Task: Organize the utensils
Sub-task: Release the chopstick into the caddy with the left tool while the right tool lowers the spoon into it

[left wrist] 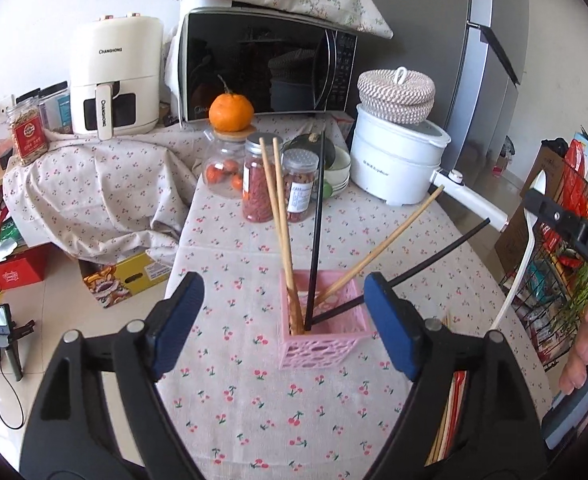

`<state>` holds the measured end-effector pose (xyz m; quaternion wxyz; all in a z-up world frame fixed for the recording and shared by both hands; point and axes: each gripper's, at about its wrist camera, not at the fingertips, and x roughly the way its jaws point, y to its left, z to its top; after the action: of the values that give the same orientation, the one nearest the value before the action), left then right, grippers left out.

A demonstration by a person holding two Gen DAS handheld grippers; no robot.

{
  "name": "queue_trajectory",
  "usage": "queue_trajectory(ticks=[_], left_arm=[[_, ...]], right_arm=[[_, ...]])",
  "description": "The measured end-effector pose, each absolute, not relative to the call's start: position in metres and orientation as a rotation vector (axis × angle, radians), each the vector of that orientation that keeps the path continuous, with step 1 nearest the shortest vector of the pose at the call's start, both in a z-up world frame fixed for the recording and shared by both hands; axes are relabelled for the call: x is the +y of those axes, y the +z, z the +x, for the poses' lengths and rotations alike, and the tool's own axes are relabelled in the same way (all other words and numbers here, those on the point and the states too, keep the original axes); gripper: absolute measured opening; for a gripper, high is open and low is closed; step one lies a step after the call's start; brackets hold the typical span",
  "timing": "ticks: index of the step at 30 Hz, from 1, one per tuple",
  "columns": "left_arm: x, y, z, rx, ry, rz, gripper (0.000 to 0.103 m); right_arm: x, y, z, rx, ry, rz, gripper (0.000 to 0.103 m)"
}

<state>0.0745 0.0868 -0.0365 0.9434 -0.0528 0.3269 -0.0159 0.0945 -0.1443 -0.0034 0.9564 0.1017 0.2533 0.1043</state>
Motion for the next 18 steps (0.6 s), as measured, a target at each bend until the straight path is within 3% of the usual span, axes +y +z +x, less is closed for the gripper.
queue_trajectory(ticks=[8, 18], left_arm=[[0.109, -0.065, 0.073, 0.867, -0.036, -0.139, 0.087], [0.13, -0.069, 0.073, 0.913, -0.025, -0.221, 0.087]], right_arm=[[-0.112, -0.002, 0.092, 0.446, 0.222, 0.162, 0.037], [-0.073, -0.003, 0.105, 0.342, 0.231, 0.12, 0.037]])
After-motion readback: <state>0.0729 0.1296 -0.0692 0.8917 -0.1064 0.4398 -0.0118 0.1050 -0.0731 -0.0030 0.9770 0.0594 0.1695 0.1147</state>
